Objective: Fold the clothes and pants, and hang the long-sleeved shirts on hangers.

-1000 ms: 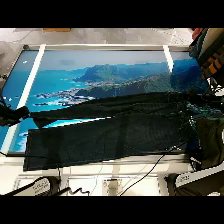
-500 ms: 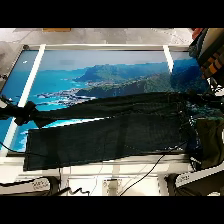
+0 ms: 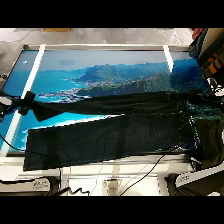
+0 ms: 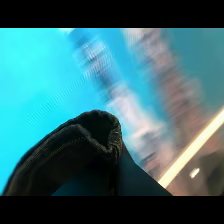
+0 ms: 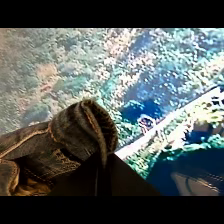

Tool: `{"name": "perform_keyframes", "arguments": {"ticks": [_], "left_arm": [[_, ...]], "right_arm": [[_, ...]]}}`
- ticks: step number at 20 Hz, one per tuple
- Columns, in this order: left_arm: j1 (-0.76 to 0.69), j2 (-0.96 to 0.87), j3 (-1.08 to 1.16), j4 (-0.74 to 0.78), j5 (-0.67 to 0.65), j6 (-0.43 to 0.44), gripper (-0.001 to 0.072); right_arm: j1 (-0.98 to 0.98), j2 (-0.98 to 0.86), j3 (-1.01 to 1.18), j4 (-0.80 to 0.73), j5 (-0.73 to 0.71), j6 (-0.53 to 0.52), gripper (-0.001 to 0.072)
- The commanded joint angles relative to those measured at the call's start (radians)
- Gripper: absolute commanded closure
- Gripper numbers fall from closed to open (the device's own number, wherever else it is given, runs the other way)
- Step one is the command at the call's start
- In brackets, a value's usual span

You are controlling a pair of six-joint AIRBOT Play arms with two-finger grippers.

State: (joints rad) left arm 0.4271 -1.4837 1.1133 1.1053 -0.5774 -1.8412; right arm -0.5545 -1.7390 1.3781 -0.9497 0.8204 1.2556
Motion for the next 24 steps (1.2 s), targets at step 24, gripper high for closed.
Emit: {"name": "perform_keyframes", "arguments": {"ticks": [24], "left_arm": [[-0.038,-0.001,0.036,0.670,-0.259,0.196,0.0693]], "right_arm": [[0.000,0.000,0.001,0.104,-0.093,0.000,0.0679]]}}
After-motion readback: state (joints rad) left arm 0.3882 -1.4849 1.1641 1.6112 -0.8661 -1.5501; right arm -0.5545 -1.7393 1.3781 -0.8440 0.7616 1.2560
